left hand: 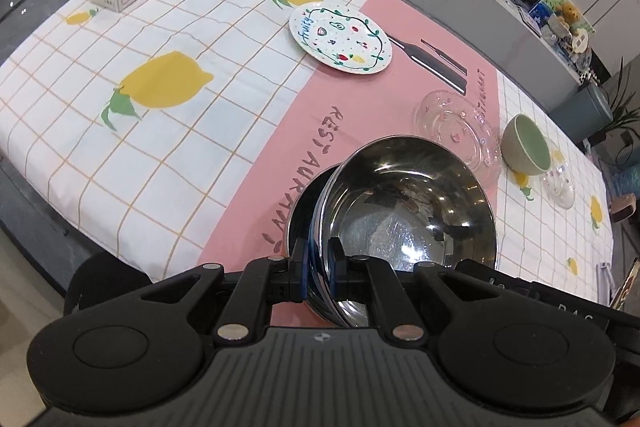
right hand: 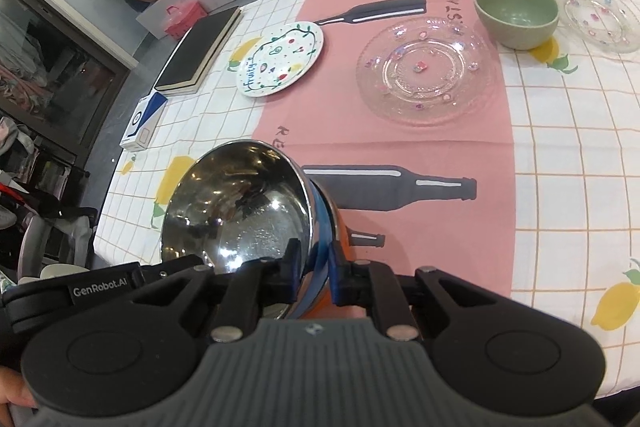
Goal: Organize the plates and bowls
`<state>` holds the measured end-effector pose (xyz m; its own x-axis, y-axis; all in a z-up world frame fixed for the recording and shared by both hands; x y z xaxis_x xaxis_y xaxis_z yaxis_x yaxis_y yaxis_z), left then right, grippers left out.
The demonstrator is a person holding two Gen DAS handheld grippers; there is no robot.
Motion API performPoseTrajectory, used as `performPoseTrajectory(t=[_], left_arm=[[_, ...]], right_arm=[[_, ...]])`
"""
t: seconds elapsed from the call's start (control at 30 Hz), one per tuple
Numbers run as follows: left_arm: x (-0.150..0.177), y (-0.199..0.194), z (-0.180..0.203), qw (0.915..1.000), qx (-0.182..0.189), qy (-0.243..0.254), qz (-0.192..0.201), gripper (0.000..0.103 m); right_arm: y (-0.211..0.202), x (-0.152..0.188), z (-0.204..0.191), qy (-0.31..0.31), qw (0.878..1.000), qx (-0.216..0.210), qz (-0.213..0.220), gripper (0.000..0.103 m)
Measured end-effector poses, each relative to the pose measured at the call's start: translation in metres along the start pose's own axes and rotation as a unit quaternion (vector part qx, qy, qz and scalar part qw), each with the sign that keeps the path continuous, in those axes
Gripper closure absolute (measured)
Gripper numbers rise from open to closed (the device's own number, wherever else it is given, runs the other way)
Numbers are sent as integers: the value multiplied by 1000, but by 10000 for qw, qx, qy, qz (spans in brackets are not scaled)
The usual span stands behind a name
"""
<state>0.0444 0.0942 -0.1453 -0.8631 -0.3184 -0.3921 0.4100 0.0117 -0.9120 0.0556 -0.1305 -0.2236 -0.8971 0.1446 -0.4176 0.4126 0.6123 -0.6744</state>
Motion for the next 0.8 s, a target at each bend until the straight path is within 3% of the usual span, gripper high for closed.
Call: performPoseTrajectory(t=[0.8], left_arm=[[0, 9, 4, 9982, -469, 366, 22, 92]], right_arm=[[15, 1, 1, -121, 9998, 108, -112, 89]])
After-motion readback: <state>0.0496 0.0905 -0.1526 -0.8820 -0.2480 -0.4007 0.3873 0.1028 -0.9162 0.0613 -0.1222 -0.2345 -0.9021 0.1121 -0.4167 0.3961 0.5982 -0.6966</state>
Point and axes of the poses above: each gripper's, at about its wrist camera, not at the fingertips, and y roughly the way its jaws point, z to its right, x to its underside, the point moved 7 cm from there along y, roughly the way its jaws point, and after that the axes turned 11 degrees about -x, right-handed, at the moved point
